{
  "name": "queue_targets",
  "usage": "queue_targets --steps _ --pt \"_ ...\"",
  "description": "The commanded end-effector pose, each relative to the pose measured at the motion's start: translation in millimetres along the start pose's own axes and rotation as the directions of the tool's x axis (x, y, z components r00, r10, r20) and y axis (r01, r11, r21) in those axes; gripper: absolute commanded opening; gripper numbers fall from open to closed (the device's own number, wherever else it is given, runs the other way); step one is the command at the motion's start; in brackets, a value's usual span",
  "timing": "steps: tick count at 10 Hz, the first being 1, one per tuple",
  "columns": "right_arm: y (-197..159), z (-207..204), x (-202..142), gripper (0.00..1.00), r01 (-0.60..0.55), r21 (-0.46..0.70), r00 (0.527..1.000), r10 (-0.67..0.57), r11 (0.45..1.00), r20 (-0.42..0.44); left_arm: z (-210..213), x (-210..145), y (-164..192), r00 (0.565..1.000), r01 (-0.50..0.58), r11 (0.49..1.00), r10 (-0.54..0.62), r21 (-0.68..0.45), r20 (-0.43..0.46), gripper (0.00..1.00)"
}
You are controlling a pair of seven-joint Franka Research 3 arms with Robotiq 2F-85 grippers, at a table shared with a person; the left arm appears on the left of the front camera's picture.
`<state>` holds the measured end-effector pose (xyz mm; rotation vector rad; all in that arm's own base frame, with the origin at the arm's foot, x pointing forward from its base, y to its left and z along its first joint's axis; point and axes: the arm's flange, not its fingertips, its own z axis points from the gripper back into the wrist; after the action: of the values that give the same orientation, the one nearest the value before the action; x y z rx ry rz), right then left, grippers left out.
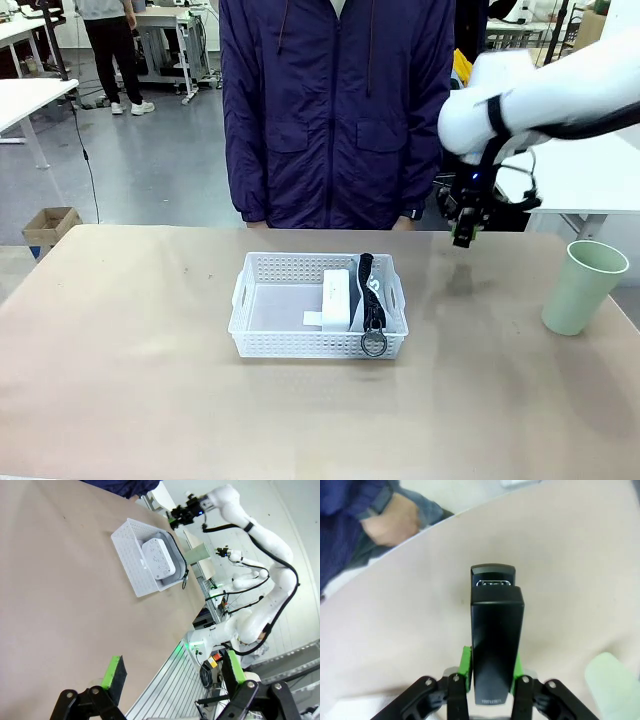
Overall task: Efficiently arrange items inside the basket to fit them all.
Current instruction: Pick up the Stapler and place it inside the Organizing basket.
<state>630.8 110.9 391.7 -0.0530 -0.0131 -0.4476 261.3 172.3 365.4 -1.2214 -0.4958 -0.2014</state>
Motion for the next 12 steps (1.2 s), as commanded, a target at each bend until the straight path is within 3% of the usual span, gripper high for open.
queue_targets --steps 1,2,4,5,6,7,9,11,12 --pt "-37.0 49.1 -59.7 0.00 -0.208 -0.032 0.977 0.210 0.978 0.047 1.1 0.3 -4.3 1.000 -0.012 1.000 0.012 -0.012 0.008 1.00" --pt "-45.2 65.7 -86.5 0.00 -0.289 -0.018 0.956 0.290 0.957 0.048 1.1 0.3 -4.3 1.000 -0.012 1.000 0.012 -0.012 0.008 1.00" --pt "-63.3 90.5 -151.2 0.00 -0.488 -0.055 0.867 0.491 0.871 0.084 1.1 0.3 -4.3 1.000 -0.012 1.000 0.012 -0.012 0.008 1.00" --pt "-72.3 95.6 -177.7 0.00 -0.614 -0.089 0.778 0.620 0.785 0.100 1.1 0.3 -4.3 1.000 -0.012 1.000 0.012 -0.012 0.008 1.00" --pt "-82.7 98.5 -195.5 0.00 -0.784 -0.058 0.612 0.785 0.619 0.098 1.1 0.3 -4.3 1.000 -0.012 1.000 0.012 -0.012 0.008 1.00" --pt "-92.7 97.3 -205.6 0.00 -0.906 -0.024 0.417 0.902 0.422 0.107 1.1 0.3 -4.3 1.000 -0.012 1.000 0.012 -0.012 0.008 1.00" --pt "-114.5 89.4 -210.6 0.00 -0.996 0.062 0.068 0.989 0.061 0.129 1.1 0.3 -4.3 1.000 -0.012 1.000 0.012 -0.012 0.008 1.00" --pt "-127.8 88.1 -201.6 0.00 -0.982 0.127 -0.127 0.984 -0.143 0.126 1.1 0.3 -4.3 1.000 -0.012 1.000 0.012 -0.012 0.008 1.00" --pt "-131.4 86.4 -197.4 0.00 -0.966 0.140 -0.198 0.969 -0.218 0.146 1.1 0.3 -4.3 1.000 -0.012 1.000 0.012 -0.012 0.008 1.00"
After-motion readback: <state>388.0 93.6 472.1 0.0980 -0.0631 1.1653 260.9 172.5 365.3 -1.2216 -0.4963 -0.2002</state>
